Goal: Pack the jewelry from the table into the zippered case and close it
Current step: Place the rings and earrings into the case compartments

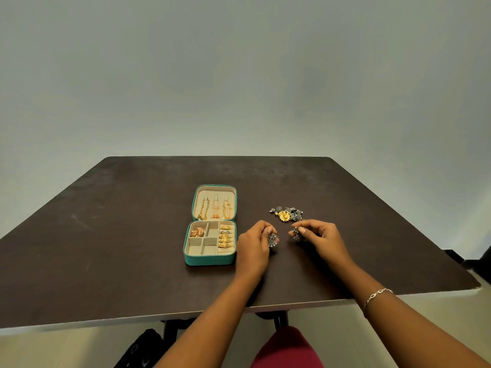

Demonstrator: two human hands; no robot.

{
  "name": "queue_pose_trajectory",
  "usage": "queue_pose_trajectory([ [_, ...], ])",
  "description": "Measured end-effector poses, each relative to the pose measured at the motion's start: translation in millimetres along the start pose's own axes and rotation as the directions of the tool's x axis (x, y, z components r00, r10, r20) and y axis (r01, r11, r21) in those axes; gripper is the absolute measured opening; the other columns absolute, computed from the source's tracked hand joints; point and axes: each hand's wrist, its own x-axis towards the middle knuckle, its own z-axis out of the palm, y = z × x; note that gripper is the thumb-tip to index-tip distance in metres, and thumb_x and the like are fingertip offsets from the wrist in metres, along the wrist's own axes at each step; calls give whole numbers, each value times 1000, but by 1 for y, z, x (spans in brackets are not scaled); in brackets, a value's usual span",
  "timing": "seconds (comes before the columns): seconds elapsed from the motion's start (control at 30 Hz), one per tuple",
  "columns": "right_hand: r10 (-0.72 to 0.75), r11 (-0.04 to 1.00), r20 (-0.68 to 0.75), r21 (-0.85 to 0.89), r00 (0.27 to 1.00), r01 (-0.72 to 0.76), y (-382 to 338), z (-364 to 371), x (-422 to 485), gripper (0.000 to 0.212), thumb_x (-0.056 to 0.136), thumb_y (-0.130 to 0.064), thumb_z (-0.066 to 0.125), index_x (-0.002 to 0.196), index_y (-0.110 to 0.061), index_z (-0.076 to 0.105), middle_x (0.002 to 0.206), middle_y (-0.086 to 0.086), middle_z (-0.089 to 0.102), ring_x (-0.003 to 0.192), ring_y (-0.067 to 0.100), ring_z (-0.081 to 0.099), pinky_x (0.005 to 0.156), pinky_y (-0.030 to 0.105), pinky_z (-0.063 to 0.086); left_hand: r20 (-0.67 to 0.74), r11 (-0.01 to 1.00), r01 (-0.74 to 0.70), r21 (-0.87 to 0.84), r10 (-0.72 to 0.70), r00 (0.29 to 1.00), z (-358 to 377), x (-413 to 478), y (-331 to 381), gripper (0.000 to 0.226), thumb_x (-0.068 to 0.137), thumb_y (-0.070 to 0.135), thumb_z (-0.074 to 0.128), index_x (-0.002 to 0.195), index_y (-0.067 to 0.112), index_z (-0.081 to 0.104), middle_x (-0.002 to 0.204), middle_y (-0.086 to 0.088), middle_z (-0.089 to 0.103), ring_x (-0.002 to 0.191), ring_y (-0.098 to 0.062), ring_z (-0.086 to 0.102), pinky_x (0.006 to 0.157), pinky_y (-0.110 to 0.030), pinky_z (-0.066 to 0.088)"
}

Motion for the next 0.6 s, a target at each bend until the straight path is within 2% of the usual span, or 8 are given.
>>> queue_pose_trajectory([
  [0.1,9,998,11,64,1000,-9,0,0,1,19,88,5,51,92,-2,68,82,8,72,82,14,70,77,24,54,7,999,31,-29,-31,999,-2,0,2,19,93,13,47,83,16,63,67,8,67,72,-10,63,71,-25,45],
  [0.2,20,989,22,143,1000,-23,-1,3,1,24,88,4,48,88,-8,69,83,11,73,85,19,69,80,27,53,-2,996,57,-74,-58,998,-3,0,1,18,93,14,48,88,16,65,74,2,72,75,-10,63,72,-25,46],
  [0.27,28,981,39,189,999,-35,-3,6,0,25,88,5,46,88,-6,69,80,11,73,82,19,70,77,24,54,7,992,76,-106,-75,997,-3,1,0,18,94,15,48,91,16,65,77,0,73,76,-8,65,74,-25,47],
  [0.43,2,978,65,208,998,-16,-7,9,-2,20,87,8,47,90,2,66,76,7,73,79,15,70,72,18,53,62,982,126,-144,-118,991,-4,1,0,17,92,14,51,101,14,66,88,-2,73,83,-4,66,81,-23,50],
  [0.53,0,979,61,202,998,-12,-7,8,-2,20,87,8,48,90,1,67,75,5,73,80,15,70,72,17,53,117,972,159,-174,-140,983,-4,3,-2,20,86,9,59,104,14,65,96,-3,72,92,-6,66,88,-29,52],
  [0.6,1,979,61,203,998,-14,-7,8,-2,20,87,7,49,90,0,67,78,6,73,81,15,70,72,18,53,142,969,168,-179,-143,979,-4,2,-1,24,85,5,60,107,12,64,100,-4,71,94,-6,65,90,-28,51],
])
